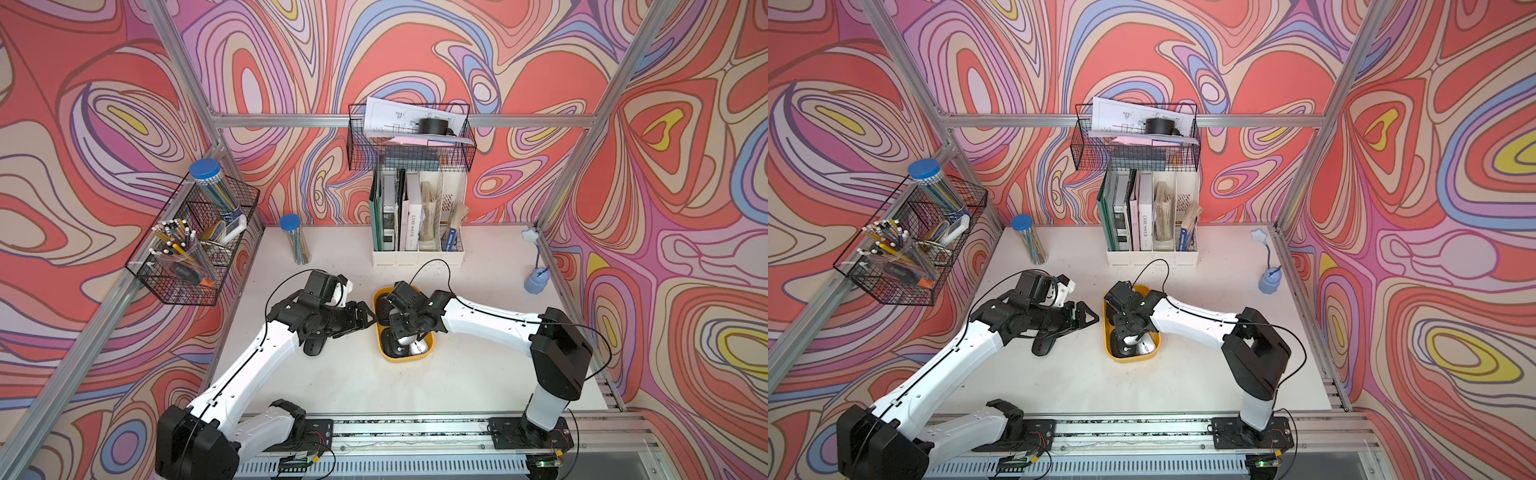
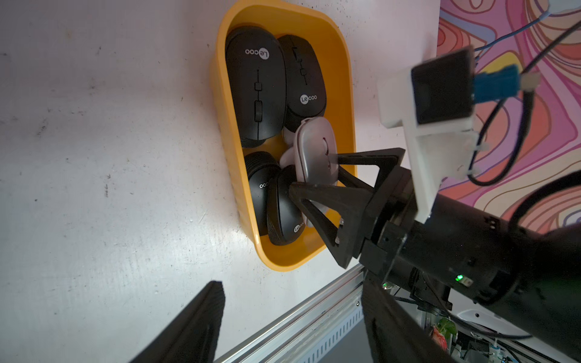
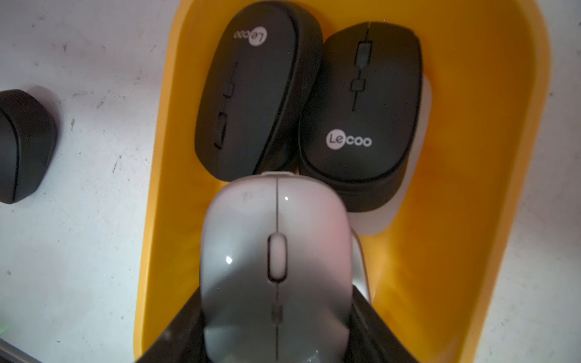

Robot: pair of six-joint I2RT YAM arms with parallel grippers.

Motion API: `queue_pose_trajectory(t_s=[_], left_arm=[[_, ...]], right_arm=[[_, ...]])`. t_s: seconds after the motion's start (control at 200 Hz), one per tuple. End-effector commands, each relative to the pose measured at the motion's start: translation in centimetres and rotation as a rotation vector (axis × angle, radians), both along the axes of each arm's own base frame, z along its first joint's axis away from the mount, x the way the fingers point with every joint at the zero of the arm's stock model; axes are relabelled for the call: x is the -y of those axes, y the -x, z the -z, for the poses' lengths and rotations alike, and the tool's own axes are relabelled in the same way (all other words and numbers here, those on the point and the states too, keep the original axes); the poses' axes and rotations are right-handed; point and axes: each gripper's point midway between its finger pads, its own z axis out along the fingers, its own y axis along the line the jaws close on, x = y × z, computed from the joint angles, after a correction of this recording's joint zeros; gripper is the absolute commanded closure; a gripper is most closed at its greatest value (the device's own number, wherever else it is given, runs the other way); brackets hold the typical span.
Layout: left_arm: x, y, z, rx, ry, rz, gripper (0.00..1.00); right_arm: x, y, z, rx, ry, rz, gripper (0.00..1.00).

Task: Put the mouse in the storage box
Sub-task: Place the mouse in the storage box.

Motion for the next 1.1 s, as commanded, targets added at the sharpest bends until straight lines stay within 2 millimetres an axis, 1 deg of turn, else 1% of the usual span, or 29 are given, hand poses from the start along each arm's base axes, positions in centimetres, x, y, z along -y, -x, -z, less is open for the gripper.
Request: queue_pose_trajectory(t_s=[0.0,0.22,0.421,0.501,0.611,0.786,1.097], left_arm=[[-0.7,0.5,-0.3,0.001,-0.028,0.007,0.25],[-0.6,0.7,0.1,-0.01,-0.027,0.017,0.25],[-0.5,0.8,0.3,-0.018,-0.02,0.02,0.25],[-0.4,0.8,0.3,-0.017,-0.012,0.02,0.25],[-0.3,0.8,0.5,-0.022,-0.005,0.022,0.25],[-0.2,0.9,0.7,-0.033,-0.008,0.027,0.25],[-0.4,0.7,1.0,-0.035,-0.022,0.024,0.24]], right_arm=[[0.6,-0.2,1.0,-0.031,0.04,-0.005,0.42],[1.3,-0.7,1.2,-0.046,0.031,0.011,0.42],[1.6,-1.2,0.1,-0.053,0.002,0.012,0.42],[1.8,-1.3,0.0,-0.053,-0.001,0.016,0.41],[2.0,-1.3,0.6,-0.073,0.011,0.011,0.41],[1.7,-1.3,1.7,-0.095,0.032,-0.001,0.4],[2.2,-2.2,1.6,-0.065,0.077,0.016,0.35]])
